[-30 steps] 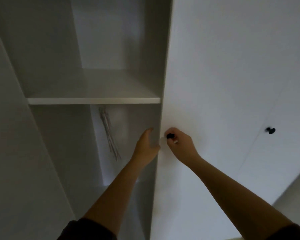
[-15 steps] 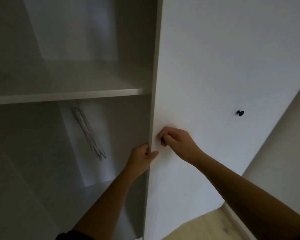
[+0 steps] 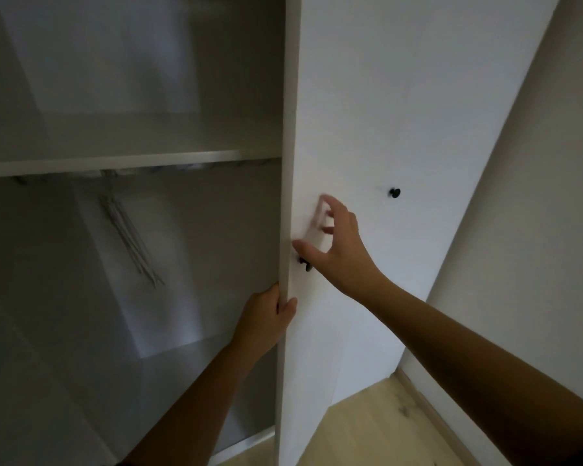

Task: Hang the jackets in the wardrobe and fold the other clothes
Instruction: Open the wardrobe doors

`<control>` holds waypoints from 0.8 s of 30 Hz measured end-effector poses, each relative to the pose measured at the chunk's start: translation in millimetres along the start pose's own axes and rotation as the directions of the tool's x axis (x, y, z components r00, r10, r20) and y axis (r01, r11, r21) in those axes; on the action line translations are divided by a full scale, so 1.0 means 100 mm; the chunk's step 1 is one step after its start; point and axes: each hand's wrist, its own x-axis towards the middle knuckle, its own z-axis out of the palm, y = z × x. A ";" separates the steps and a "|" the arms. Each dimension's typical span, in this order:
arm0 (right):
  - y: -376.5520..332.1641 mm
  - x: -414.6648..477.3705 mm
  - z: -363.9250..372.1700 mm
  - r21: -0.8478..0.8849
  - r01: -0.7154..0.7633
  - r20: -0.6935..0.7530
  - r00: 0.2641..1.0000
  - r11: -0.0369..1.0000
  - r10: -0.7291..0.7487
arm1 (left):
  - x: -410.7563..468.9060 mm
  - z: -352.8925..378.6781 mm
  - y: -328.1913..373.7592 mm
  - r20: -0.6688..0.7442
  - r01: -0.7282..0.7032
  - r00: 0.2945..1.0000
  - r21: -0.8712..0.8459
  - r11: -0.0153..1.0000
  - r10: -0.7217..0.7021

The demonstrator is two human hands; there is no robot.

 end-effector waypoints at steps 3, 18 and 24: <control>-0.16 -0.04 -0.05 -0.050 -0.008 -0.060 0.998 0.999 0.005 | -0.16 0.17 0.19 -0.059 0.004 0.998 0.051 0.999 -0.001; 0.09 -0.43 -0.90 -0.050 -0.095 -0.047 0.995 0.994 0.093 | -0.44 1.10 0.93 0.037 -0.057 0.998 0.110 0.992 0.053; 0.32 -0.59 -1.31 -0.002 -0.098 -0.068 0.993 0.995 0.098 | -0.32 1.38 1.27 0.347 -0.004 0.938 -0.071 0.997 0.028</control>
